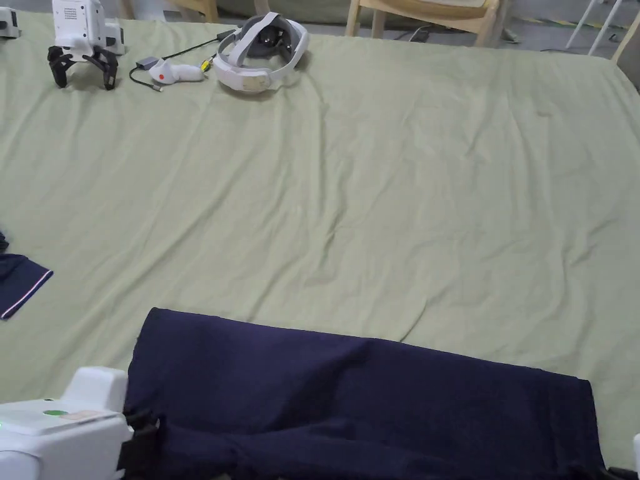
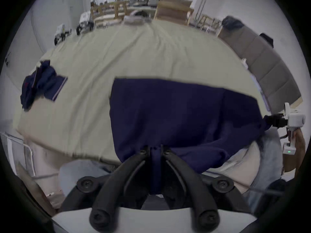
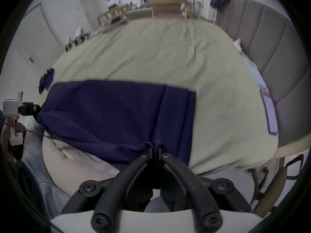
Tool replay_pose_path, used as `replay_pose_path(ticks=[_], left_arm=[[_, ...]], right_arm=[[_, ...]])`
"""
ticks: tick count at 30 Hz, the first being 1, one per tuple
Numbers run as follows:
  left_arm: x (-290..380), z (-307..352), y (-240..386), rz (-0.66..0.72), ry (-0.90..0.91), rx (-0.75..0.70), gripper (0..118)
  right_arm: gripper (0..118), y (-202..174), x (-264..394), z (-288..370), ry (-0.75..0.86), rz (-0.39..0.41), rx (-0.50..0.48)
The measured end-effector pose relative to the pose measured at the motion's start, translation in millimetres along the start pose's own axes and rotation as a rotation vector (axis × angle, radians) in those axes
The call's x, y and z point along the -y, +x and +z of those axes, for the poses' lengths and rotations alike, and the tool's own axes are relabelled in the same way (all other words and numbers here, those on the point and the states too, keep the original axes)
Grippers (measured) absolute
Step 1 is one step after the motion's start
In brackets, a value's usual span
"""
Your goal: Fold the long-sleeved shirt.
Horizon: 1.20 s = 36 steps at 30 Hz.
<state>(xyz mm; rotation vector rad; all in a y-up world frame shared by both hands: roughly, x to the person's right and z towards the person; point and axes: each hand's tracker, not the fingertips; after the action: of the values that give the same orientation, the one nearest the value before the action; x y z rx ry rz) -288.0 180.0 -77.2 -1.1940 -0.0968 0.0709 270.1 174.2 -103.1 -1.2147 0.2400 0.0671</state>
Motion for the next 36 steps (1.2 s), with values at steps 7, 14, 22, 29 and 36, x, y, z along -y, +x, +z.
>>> replay_pose_path(ticks=[7, 14, 22, 29, 36], left_arm=[[-9.1, 7.1, -6.1, 0.031, 0.067, -0.075, 105], [-43.9, 75.9, 29.8, 0.058, 0.461, -0.181, 102], [-51.0, 55.6, 45.0, 0.070, 0.568, -0.117, 3], [-72.6, 14.1, -84.6, 0.159, 0.271, 0.275, 77], [-66.9, -67.1, -175.9, 0.373, 0.018, 0.658, 110]], right_arm=[[109, -9.7, -17.0, 5.2, 0.021, 0.094, 0.131], [97, -83.2, -40.9, 61.5, 0.512, 0.068, 0.135], [0, -165.0, -61.4, 46.2, 0.809, 0.139, 0.103], [0, -165.6, -62.3, 48.3, 0.810, 0.166, 0.049], [0, -174.8, -65.7, 41.7, 0.769, 0.192, 0.018]])
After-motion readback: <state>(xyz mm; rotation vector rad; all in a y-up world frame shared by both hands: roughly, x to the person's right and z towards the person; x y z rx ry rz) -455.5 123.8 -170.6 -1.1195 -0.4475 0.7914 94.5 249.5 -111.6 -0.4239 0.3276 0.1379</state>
